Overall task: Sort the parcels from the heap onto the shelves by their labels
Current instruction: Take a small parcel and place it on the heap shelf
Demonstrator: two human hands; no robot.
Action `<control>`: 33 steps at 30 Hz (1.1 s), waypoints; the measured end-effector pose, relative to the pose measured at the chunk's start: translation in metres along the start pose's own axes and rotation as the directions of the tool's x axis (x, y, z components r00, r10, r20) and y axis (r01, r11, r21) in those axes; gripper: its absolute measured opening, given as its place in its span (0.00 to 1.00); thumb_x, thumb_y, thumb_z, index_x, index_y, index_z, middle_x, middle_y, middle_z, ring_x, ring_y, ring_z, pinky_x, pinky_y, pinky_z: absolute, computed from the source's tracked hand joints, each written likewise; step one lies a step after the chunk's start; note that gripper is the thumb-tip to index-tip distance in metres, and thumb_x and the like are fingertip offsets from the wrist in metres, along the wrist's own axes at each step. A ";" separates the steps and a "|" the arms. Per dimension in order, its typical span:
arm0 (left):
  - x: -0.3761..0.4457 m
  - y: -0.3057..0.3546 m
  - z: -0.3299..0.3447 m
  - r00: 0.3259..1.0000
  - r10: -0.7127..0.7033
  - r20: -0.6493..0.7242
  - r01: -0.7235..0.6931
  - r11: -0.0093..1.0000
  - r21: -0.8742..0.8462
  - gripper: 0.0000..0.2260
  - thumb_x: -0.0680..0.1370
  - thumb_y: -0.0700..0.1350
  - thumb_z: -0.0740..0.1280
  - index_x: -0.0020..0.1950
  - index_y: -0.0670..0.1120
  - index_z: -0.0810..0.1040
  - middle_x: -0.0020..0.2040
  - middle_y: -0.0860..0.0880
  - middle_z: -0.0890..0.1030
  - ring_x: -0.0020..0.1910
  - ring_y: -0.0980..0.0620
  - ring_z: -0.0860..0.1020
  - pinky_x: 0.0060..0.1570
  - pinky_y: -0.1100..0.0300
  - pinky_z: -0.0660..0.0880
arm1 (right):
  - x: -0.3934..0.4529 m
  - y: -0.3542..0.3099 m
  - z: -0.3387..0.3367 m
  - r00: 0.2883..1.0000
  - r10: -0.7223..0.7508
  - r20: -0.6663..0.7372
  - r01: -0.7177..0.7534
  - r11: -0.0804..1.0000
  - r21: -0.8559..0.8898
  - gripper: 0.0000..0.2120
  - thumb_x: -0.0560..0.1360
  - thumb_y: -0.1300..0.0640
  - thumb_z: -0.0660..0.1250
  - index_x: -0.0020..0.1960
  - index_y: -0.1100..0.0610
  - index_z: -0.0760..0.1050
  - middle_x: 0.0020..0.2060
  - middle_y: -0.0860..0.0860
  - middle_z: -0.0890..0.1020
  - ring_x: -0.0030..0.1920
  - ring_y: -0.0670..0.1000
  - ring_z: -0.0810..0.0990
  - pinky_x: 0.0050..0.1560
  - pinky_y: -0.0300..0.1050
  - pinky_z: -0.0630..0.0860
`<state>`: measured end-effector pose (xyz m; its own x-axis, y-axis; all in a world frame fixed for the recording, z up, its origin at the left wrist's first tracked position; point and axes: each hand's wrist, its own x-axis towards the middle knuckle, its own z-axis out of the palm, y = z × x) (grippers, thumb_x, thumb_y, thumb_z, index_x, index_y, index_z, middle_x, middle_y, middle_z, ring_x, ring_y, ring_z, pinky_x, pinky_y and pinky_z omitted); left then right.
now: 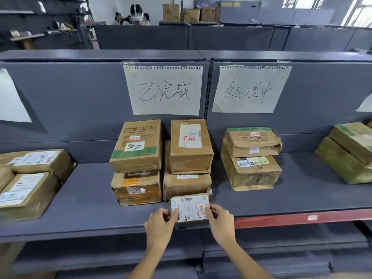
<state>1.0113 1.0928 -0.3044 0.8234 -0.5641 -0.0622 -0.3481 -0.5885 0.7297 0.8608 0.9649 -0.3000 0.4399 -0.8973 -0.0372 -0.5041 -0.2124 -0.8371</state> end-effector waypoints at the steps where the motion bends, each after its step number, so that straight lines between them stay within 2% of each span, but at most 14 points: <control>1: 0.001 -0.003 0.000 1.000 0.008 0.010 -0.008 1.000 0.016 0.14 0.78 0.62 0.65 0.40 0.53 0.75 0.39 0.56 0.79 0.43 0.58 0.77 0.56 0.49 0.72 | -0.001 0.000 0.000 1.000 0.006 -0.010 -0.006 1.000 -0.014 0.09 0.81 0.53 0.67 0.54 0.54 0.84 0.43 0.42 0.86 0.43 0.43 0.84 0.43 0.39 0.81; 3: 0.001 -0.005 -0.001 0.999 0.039 0.029 -0.040 0.998 0.052 0.16 0.77 0.63 0.65 0.38 0.53 0.75 0.37 0.56 0.79 0.41 0.58 0.77 0.53 0.49 0.74 | -0.004 0.003 0.002 0.999 0.031 -0.029 -0.033 0.997 -0.075 0.09 0.80 0.51 0.67 0.49 0.53 0.84 0.38 0.42 0.84 0.38 0.44 0.83 0.36 0.36 0.78; 5: 0.003 -0.003 -0.003 0.997 0.066 0.037 -0.068 0.995 0.073 0.17 0.77 0.64 0.65 0.37 0.53 0.75 0.36 0.56 0.79 0.40 0.58 0.77 0.51 0.50 0.75 | -0.005 0.009 0.004 0.997 0.048 -0.058 -0.056 0.987 -0.152 0.10 0.80 0.46 0.66 0.49 0.49 0.83 0.40 0.43 0.84 0.38 0.44 0.82 0.33 0.33 0.74; 8: 0.010 0.001 -0.005 0.995 0.072 0.062 -0.077 0.993 0.092 0.16 0.78 0.64 0.64 0.38 0.54 0.74 0.36 0.57 0.80 0.40 0.58 0.77 0.51 0.51 0.75 | -0.001 0.008 0.006 0.995 0.063 -0.075 -0.076 0.979 -0.188 0.11 0.80 0.44 0.65 0.51 0.49 0.83 0.43 0.45 0.85 0.43 0.45 0.82 0.39 0.42 0.80; 12: 0.014 0.006 -0.005 0.993 0.076 0.087 -0.084 0.992 0.094 0.16 0.78 0.64 0.63 0.39 0.54 0.72 0.37 0.57 0.79 0.40 0.57 0.78 0.49 0.51 0.76 | 0.005 -0.006 0.004 0.995 0.078 -0.068 -0.089 0.981 -0.175 0.12 0.81 0.49 0.65 0.46 0.53 0.82 0.39 0.46 0.85 0.39 0.46 0.82 0.38 0.48 0.79; 16: 0.012 0.007 -0.006 0.992 0.065 0.111 -0.076 0.992 0.099 0.15 0.78 0.64 0.63 0.44 0.53 0.72 0.41 0.56 0.79 0.42 0.56 0.78 0.45 0.53 0.77 | 0.003 -0.007 0.003 0.994 0.093 -0.062 -0.103 0.979 -0.174 0.11 0.81 0.47 0.64 0.51 0.52 0.82 0.44 0.46 0.86 0.43 0.48 0.83 0.41 0.46 0.80; 19: 0.007 0.011 -0.008 0.989 0.098 0.108 -0.105 0.993 0.058 0.12 0.79 0.59 0.66 0.53 0.53 0.70 0.49 0.56 0.78 0.48 0.56 0.77 0.38 0.63 0.71 | -0.001 -0.006 0.004 0.996 0.068 -0.050 -0.076 0.984 -0.159 0.11 0.81 0.46 0.64 0.57 0.51 0.80 0.48 0.45 0.86 0.47 0.46 0.83 0.45 0.45 0.82; 20: 0.005 0.013 -0.008 0.988 0.120 0.095 -0.124 0.992 0.034 0.12 0.79 0.57 0.67 0.56 0.53 0.70 0.52 0.56 0.77 0.51 0.56 0.76 0.40 0.64 0.71 | -0.003 -0.005 0.004 0.998 0.055 -0.040 -0.061 0.984 -0.169 0.12 0.81 0.46 0.63 0.60 0.50 0.79 0.49 0.45 0.85 0.49 0.46 0.83 0.47 0.46 0.82; 23: 0.002 0.013 -0.006 0.984 0.167 0.061 -0.166 0.986 -0.033 0.19 0.80 0.56 0.67 0.67 0.50 0.70 0.61 0.55 0.76 0.62 0.55 0.73 0.55 0.60 0.74 | -0.010 -0.007 0.001 0.999 0.050 -0.010 -0.051 0.985 -0.166 0.19 0.82 0.44 0.61 0.70 0.50 0.72 0.57 0.46 0.84 0.57 0.47 0.81 0.55 0.45 0.80; 27: -0.006 0.011 -0.008 0.969 0.248 0.000 -0.248 0.968 -0.044 0.22 0.80 0.60 0.63 0.70 0.50 0.70 0.66 0.53 0.75 0.65 0.55 0.70 0.65 0.56 0.70 | -0.018 -0.015 -0.019 0.999 0.040 0.027 -0.034 0.983 -0.182 0.30 0.80 0.37 0.59 0.77 0.48 0.63 0.70 0.49 0.75 0.71 0.51 0.72 0.67 0.44 0.71; 30: -0.012 0.025 -0.011 0.906 0.422 -0.036 -0.423 0.906 -0.008 0.27 0.79 0.66 0.55 0.71 0.52 0.72 0.71 0.55 0.72 0.72 0.54 0.67 0.71 0.52 0.64 | -0.020 -0.017 -0.055 0.998 -0.067 -0.013 0.060 0.951 -0.305 0.36 0.77 0.32 0.59 0.80 0.47 0.58 0.79 0.47 0.61 0.80 0.51 0.57 0.77 0.50 0.60; 33: -0.017 0.073 -0.007 0.824 0.561 -0.073 -0.564 0.825 -0.024 0.27 0.79 0.65 0.56 0.72 0.53 0.73 0.75 0.55 0.69 0.76 0.53 0.64 0.74 0.49 0.62 | -0.014 -0.017 -0.115 0.984 -0.130 -0.118 0.075 0.919 -0.386 0.38 0.77 0.33 0.62 0.81 0.46 0.56 0.81 0.49 0.57 0.81 0.53 0.54 0.78 0.56 0.59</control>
<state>0.9750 1.0640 -0.2451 0.5162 -0.7530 0.4081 -0.7412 -0.1539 0.6534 0.7778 0.9363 -0.2227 0.4109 -0.9014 0.1369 -0.7172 -0.4122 -0.5619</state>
